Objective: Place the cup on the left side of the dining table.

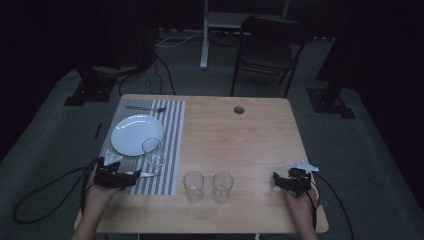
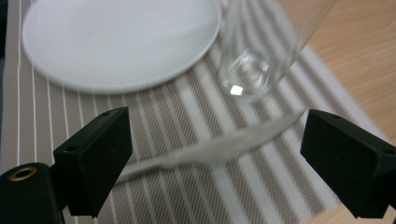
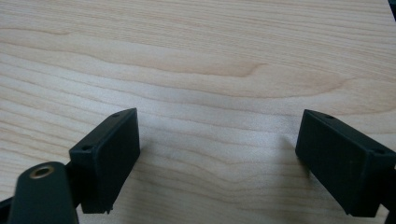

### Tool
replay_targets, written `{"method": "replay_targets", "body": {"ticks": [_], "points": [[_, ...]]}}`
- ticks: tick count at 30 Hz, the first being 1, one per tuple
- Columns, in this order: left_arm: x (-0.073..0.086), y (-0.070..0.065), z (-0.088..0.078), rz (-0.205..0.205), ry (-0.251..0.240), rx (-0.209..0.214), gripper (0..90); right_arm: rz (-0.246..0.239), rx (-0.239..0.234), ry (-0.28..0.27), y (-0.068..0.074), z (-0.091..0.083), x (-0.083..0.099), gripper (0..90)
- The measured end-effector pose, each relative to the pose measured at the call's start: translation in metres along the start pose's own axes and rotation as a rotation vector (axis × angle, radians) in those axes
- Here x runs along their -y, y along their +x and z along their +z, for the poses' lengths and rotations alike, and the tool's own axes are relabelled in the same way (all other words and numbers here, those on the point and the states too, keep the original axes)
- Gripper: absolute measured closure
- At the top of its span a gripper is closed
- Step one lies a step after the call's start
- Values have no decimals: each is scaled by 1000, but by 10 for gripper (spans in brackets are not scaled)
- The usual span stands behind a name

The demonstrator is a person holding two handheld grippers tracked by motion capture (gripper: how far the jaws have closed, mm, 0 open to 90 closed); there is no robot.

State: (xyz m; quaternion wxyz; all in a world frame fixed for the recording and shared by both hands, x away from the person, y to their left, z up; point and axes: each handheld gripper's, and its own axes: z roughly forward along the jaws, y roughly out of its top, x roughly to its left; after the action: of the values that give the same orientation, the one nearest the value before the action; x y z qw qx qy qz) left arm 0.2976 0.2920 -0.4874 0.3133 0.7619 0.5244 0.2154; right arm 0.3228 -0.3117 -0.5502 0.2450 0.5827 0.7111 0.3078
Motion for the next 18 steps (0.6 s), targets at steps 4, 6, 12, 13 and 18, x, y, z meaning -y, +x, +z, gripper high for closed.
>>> {"method": "replay_targets", "body": {"ticks": [4,6,12,13,18], "points": [[17,9,-1,-38,22,-31,97,0,0,0,0,0,0,133],[24,11,-3,-49,19,-51,97,1,0,0,0,0,0,133],[42,16,-5,-114,-17,-91,97,2,0,0,0,0,0,134],[44,17,-5,-127,-6,-96,97,2,0,0,0,0,0,134],[56,21,-7,-162,-2,-116,97,2,0,0,0,0,0,134]]}}
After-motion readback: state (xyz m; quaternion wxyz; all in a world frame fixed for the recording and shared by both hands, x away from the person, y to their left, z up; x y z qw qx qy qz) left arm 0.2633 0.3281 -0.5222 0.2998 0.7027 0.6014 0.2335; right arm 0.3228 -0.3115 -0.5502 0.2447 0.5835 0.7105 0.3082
